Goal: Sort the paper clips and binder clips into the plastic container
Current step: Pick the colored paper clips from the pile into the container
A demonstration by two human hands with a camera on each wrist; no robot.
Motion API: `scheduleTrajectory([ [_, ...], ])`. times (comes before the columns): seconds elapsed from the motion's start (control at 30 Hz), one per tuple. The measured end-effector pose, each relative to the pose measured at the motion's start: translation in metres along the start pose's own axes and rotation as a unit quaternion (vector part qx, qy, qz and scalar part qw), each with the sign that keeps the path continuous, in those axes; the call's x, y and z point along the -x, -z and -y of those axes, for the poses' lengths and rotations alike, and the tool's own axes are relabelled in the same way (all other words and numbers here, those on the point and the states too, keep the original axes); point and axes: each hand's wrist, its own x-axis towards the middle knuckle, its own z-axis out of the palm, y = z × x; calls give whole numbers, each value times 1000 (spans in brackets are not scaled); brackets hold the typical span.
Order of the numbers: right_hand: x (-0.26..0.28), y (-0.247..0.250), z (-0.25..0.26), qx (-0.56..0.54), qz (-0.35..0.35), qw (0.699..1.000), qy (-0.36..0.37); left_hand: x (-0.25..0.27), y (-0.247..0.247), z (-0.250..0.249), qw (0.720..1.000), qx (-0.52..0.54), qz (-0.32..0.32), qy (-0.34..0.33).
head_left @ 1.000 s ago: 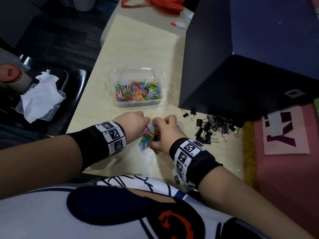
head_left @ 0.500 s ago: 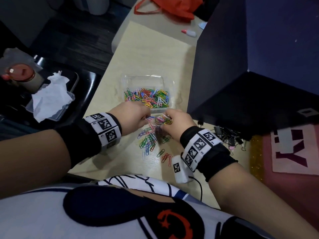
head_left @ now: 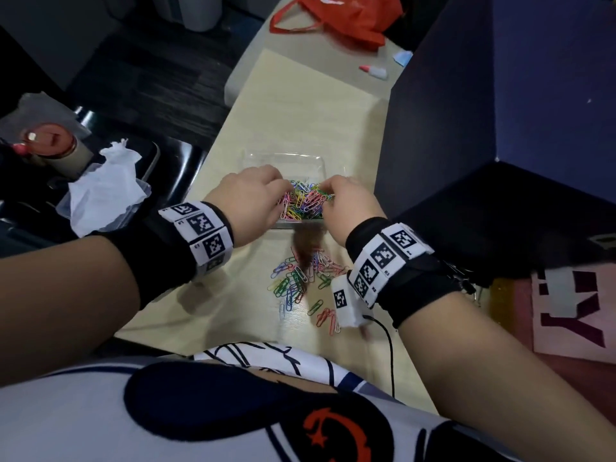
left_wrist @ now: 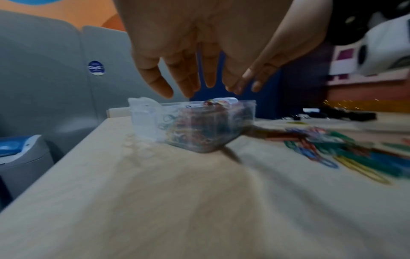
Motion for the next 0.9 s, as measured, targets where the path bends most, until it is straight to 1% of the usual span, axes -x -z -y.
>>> scheduleTrajectory([
  [0.03,2,-2,-1,0,-10,1000,28,3,-3,-3,1000,-17,-5,-26],
  [0.07,3,-5,-1,7,2,998,63,5,-7,-5,998,-35,-3,-50],
  [0.13,7,-13,-2,52,62,989,121,9,-12,-7,995,-64,14,-77],
  [0.17,8,-16,-5,80,82,984,134,11,-14,-6,994,-71,18,-81],
  [0.23,10,-16,-11,112,92,980,133,13,-14,-1,994,-74,24,-81],
  [0.27,11,-15,-13,109,87,981,131,14,-14,2,994,-74,27,-81],
  [0.33,15,-11,-16,73,48,987,134,16,-16,5,992,-80,26,-89],
  [0.4,22,-7,-20,25,-18,993,116,18,-15,4,993,-84,10,-85],
  [0.47,29,-5,-26,3,-52,997,62,18,-10,1,996,-77,-17,-39],
  [0.5,33,-6,-30,12,-50,998,29,18,-7,0,997,-74,-23,-9],
  [0.57,38,-10,-39,41,-2,999,-34,19,-4,0,996,-87,-9,27],
  [0.63,45,-17,-44,67,63,993,-70,24,-8,1,994,-109,6,17],
  [0.67,48,-22,-45,77,82,991,-76,26,-10,2,993,-118,7,9],
  [0.73,56,-32,-44,82,85,990,-71,29,-11,1,992,-124,-1,2],
  [0.8,63,-40,-42,72,87,992,-51,32,-10,-3,994,-108,-15,-5],
  [0.83,66,-43,-41,63,97,993,-41,33,-10,-6,995,-98,-23,-23],
  [0.9,72,-48,-39,41,121,992,-26,37,-14,-12,993,-79,-18,-87],
])
